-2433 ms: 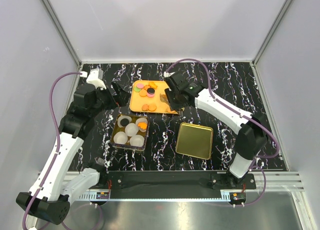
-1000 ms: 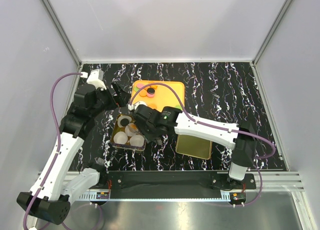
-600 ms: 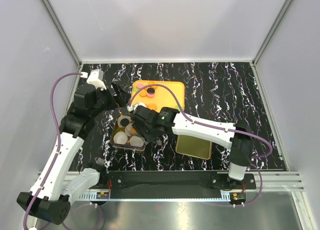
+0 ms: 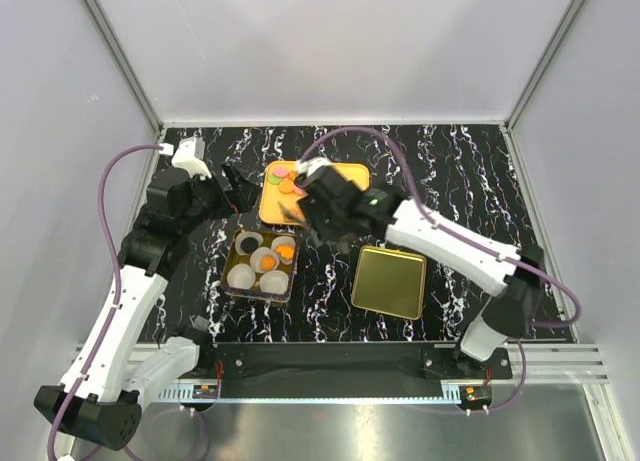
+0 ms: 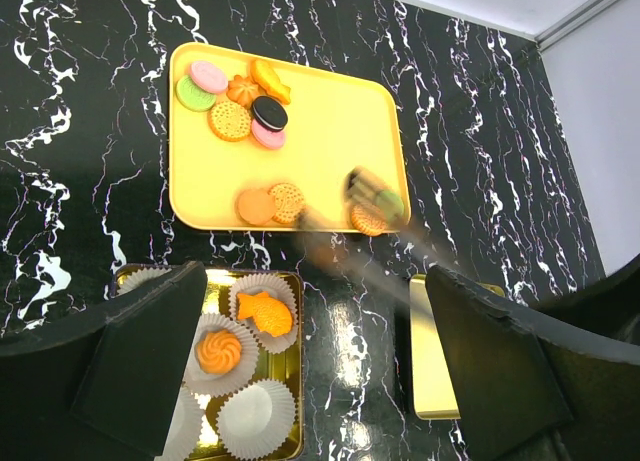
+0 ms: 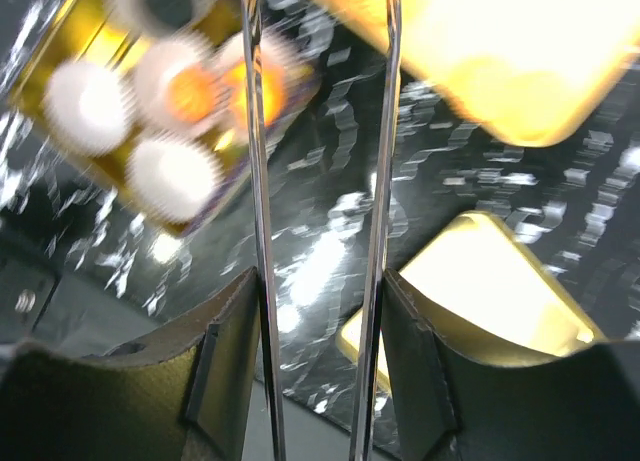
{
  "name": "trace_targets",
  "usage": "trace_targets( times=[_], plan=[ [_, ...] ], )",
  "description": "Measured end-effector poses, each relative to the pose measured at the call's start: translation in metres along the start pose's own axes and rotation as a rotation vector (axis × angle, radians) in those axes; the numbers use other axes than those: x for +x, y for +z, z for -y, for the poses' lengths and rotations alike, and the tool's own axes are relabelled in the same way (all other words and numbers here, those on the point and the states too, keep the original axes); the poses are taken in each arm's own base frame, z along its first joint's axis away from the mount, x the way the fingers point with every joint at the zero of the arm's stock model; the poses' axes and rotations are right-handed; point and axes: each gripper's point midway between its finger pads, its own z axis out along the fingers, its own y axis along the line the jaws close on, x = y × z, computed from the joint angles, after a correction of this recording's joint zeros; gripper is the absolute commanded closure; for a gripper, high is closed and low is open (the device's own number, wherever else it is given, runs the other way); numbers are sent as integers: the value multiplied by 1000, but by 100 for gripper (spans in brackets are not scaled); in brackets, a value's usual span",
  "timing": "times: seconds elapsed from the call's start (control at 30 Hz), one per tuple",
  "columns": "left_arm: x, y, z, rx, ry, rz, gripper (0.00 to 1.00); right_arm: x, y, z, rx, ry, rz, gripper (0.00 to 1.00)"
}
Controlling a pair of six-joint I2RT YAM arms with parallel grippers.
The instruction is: Pack the cookies
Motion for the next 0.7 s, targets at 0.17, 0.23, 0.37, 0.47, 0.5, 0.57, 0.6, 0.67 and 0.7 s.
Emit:
trace_targets(
  times=[0.17,0.23,0.37,0.47,0.5,0.57,0.6,0.67,0.7],
  plan=[
    [0,0,0,0,0,-1,1,-5,-11,59,96,94,37,45],
    [0,0,0,0,0,-1,1,4,-7,72,119,107,17,45],
    [0,0,0,0,0,-2,1,31,8,92,161,123,-58,45],
    [0,0,0,0,0,-2,1,48,14,98,178,123,-103,45],
    [0,0,0,0,0,-2,1,52,16,98,179,122,-112,45],
    [0,0,0,1,0,-2,1,56,17,99,182,121,-122,45],
    [0,0,0,1,0,-2,1,58,19,99,182,121,-124,44],
    [0,0,0,2,0,-2,1,61,21,100,184,122,-130,45],
    [1,0,0,2,0,-3,1,62,22,101,185,123,-132,46]
  ],
)
